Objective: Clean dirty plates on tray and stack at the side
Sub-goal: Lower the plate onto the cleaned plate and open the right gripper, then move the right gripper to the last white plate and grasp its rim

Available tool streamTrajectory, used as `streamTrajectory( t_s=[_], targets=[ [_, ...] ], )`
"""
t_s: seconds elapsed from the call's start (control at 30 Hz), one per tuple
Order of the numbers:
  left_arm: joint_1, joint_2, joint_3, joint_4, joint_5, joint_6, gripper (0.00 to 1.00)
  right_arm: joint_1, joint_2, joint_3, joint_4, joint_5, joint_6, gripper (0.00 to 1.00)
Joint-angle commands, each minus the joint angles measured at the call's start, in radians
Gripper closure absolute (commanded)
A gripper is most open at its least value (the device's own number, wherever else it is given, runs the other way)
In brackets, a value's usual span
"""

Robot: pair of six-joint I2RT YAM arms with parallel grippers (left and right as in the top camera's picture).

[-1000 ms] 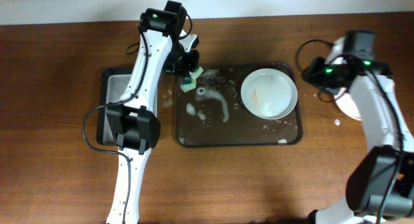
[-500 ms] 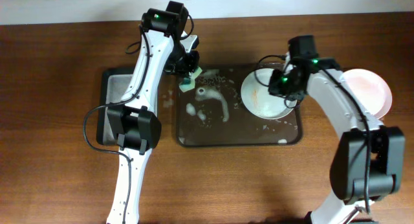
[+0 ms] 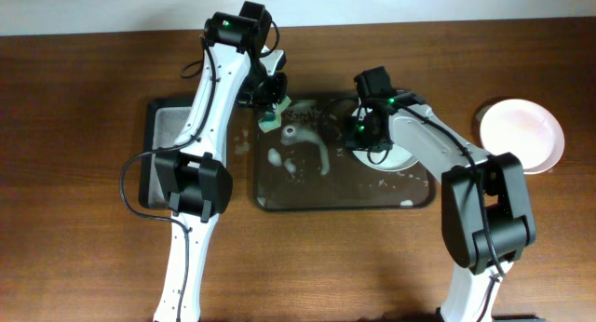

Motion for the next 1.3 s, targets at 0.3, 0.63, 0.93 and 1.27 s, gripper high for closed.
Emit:
streamTrajectory(
  t_s=[0.3,0.63,0.93,1.27],
  targets=[
    [0.027,-0.037,0.011,0.006,-0.007,-0.011,1.0,0.114,0.048,0.001,0.031,-0.068,-0.004,0.68],
    [0.033,-0.037,0.011,0.006,-0.007,-0.019,1.0,0.117,0.038,0.165,-0.048,-0.231,-0.035,0.67],
    [0.033,-0.037,0.011,0.006,-0.007,-0.019,1.0,-0.101,0.038,0.253,-0.287,-0.078,-0.086,0.6],
    [0.03,-0.037,0.011,0.022,-0.007,-0.018,1.0,-0.219,0.048,0.104,-0.252,-0.003,-0.195,0.55]
  ],
)
